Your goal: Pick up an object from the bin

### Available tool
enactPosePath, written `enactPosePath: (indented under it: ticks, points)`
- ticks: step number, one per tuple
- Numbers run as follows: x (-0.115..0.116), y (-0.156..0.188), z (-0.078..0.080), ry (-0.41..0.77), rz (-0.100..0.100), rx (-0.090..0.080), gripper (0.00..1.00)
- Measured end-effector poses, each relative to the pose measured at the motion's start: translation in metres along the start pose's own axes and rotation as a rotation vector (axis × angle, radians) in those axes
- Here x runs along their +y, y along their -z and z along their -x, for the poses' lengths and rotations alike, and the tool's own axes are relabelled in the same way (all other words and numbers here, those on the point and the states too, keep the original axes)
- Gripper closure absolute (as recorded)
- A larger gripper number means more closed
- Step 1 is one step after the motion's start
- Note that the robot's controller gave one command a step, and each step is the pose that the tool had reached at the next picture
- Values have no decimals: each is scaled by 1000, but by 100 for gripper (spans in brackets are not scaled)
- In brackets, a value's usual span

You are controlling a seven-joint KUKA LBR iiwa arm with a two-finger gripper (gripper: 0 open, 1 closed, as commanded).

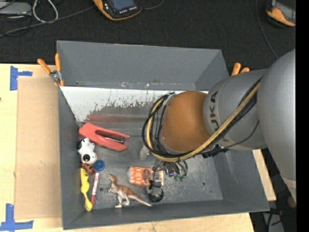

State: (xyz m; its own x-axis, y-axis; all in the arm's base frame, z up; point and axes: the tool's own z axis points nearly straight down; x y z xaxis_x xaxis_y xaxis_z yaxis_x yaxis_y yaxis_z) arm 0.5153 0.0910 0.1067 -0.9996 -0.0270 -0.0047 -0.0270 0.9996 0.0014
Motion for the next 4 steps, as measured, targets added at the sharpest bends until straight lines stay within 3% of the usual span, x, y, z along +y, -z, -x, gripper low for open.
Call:
enactPosePath:
  ticks: [1,2,3,4]
  points:
    - [-8,-24,1,19,0,6,0]
    - [1,-37,13,-66,3,-3,0]
    - [-4,-31,6,-9,2,3,100]
    - [-4,-31,6,-10,2,3,100]
